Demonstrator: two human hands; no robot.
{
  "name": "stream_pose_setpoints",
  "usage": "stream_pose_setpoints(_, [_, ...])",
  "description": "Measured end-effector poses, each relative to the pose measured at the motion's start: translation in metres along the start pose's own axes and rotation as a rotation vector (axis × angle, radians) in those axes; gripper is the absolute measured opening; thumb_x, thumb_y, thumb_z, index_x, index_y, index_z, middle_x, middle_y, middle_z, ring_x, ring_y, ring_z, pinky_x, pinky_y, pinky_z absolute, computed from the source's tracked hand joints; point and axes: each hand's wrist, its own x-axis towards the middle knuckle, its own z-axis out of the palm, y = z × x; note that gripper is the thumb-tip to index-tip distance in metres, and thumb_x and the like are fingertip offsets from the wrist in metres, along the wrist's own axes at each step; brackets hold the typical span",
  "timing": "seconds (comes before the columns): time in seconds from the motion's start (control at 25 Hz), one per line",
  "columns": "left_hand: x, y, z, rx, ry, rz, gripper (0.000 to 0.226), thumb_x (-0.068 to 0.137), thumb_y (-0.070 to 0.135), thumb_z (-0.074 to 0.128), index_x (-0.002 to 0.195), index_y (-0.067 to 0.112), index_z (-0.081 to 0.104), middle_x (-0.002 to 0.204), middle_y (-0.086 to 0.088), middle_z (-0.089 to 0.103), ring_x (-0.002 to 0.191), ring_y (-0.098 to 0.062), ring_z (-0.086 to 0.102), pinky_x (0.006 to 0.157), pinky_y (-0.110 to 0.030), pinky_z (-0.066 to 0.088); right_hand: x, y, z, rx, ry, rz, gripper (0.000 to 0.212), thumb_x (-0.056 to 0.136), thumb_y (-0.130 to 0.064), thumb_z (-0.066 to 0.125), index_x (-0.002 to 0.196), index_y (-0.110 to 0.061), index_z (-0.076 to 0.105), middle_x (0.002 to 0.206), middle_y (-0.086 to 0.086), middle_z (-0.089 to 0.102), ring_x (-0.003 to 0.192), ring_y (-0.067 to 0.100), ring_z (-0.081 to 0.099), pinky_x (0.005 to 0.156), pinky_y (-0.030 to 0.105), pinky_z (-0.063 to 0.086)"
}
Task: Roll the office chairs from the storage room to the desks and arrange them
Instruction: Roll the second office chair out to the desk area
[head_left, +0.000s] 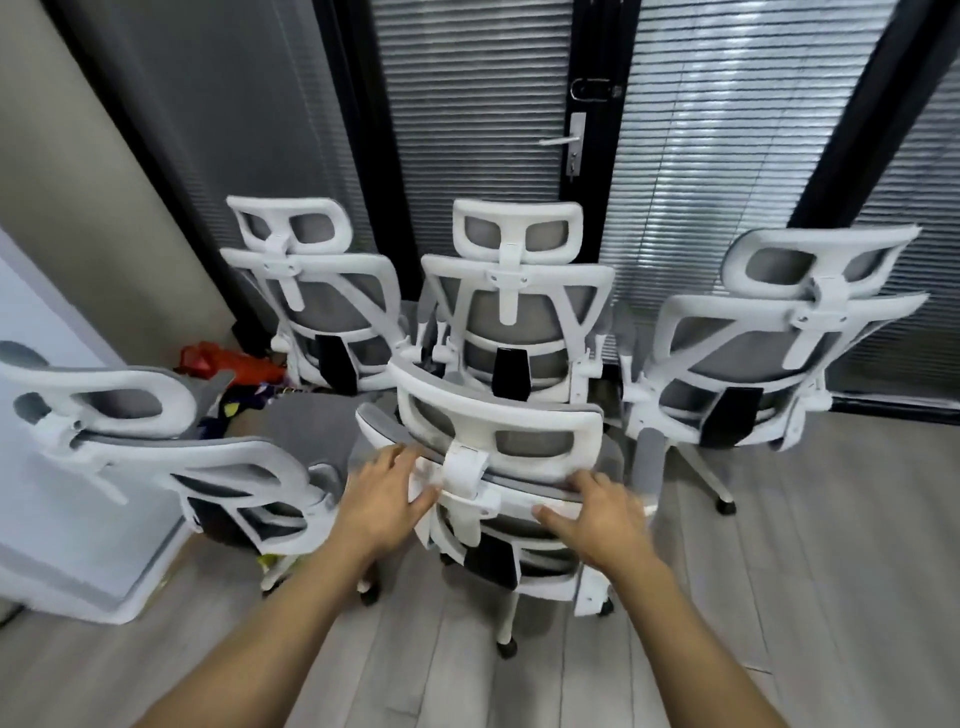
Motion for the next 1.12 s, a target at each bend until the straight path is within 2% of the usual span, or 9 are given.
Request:
stream_pose_setpoints(0.08, [0.014,-0.014,0.014,-0.005,0.009,0.054,0.067,0.085,0.074,0.038,0.133,0.029,0.046,0.138,0.0,0.045,0.131,-0.025,0.04,0.109,-0.047,0.036,-0.004,0.003,0.012,-0.013,0.119,-0.001,0.066,0.079,-0.082,0.045,0.117,-0.03,0.057,0.109,-0.008,0.059,0.108,0.018,0.055,0.1,0.036,0.041])
stream_pose_setpoints(0.2, [0.026,-0.041,0.029,-0.065,0.142,0.202,0.06,0.081,0.076,0.052,0.117,0.028,0.055,0.126,-0.003,0.047,0.12,-0.024,0.036,0.106,-0.051,0.039,-0.019,-0.002,0.03,0.025,0.22,0.039,0.07,0.078,-0.088,0.037,0.115,-0.031,0.055,0.101,-0.012,0.057,0.102,0.014,0.054,0.096,0.034,0.042])
stream_pose_setpoints(0.24, [0.029,-0.049,0.031,-0.093,0.139,0.238,0.064,0.079,0.079,0.052,0.117,0.027,0.055,0.126,-0.004,0.045,0.121,-0.025,0.035,0.105,-0.051,0.041,-0.027,-0.005,0.036,0.031,0.244,0.06,0.072,0.077,-0.09,0.036,0.113,-0.031,0.055,0.1,-0.013,0.058,0.101,0.014,0.054,0.095,0.034,0.042])
stream_pose_setpoints(0.4, [0.033,-0.074,0.038,-0.132,0.031,0.35,0.077,0.075,0.082,0.054,0.127,0.026,0.052,0.135,-0.007,0.038,0.13,-0.029,0.032,0.107,-0.05,0.041,-0.075,-0.028,0.054,0.031,0.317,0.218,0.07,0.076,-0.091,0.04,0.105,-0.03,0.057,0.1,-0.013,0.06,0.099,0.014,0.055,0.093,0.035,0.045])
stream_pose_setpoints(0.64, [0.022,-0.073,0.041,-0.253,-0.056,0.644,0.07,0.073,0.077,0.064,0.118,0.024,0.058,0.128,-0.004,0.038,0.126,-0.03,0.034,0.107,-0.054,0.04,-0.171,-0.067,0.08,0.016,0.502,0.44,0.065,0.075,-0.088,0.046,0.098,-0.028,0.058,0.089,-0.02,0.052,0.09,0.01,0.051,0.086,0.03,0.042])
stream_pose_setpoints(0.76, [0.008,-0.046,0.047,-0.324,-0.118,0.785,0.068,0.07,0.077,0.066,0.113,0.024,0.06,0.125,-0.001,0.038,0.125,-0.027,0.033,0.104,-0.046,0.043,-0.221,-0.07,0.093,-0.028,0.567,0.57,0.059,0.079,-0.083,0.052,0.101,-0.028,0.056,0.093,-0.015,0.056,0.091,0.013,0.052,0.085,0.032,0.042])
stream_pose_setpoints(0.84, [-0.005,-0.015,0.052,-0.365,-0.177,0.846,0.069,0.067,0.079,0.065,0.11,0.024,0.061,0.125,0.0,0.039,0.126,-0.025,0.033,0.105,-0.041,0.039,-0.253,-0.066,0.097,-0.067,0.618,0.67,0.057,0.082,-0.079,0.055,0.105,-0.027,0.055,0.096,-0.012,0.057,0.093,0.014,0.051,0.087,0.032,0.04])
stream_pose_setpoints(1.0, [-0.042,0.062,0.069,-0.397,-0.28,0.995,0.067,0.065,0.077,0.068,0.11,0.027,0.06,0.122,0.001,0.04,0.123,-0.023,0.033,0.107,-0.04,0.038,-0.319,-0.047,0.099,-0.142,0.729,0.855,0.055,0.087,-0.072,0.052,0.111,-0.022,0.053,0.105,-0.006,0.058,0.105,0.019,0.051,0.103,0.038,0.038])
stream_pose_setpoints(1.12, [-0.082,0.13,0.09,-0.374,-0.336,1.103,0.071,0.065,0.082,0.062,0.112,0.029,0.058,0.122,0.0,0.041,0.123,-0.024,0.034,0.105,-0.041,0.041,-0.372,-0.023,0.095,-0.162,0.87,1.019,0.054,0.086,-0.068,0.052,0.111,-0.02,0.056,0.114,-0.001,0.056,0.12,0.022,0.047,0.115,0.045,0.029])
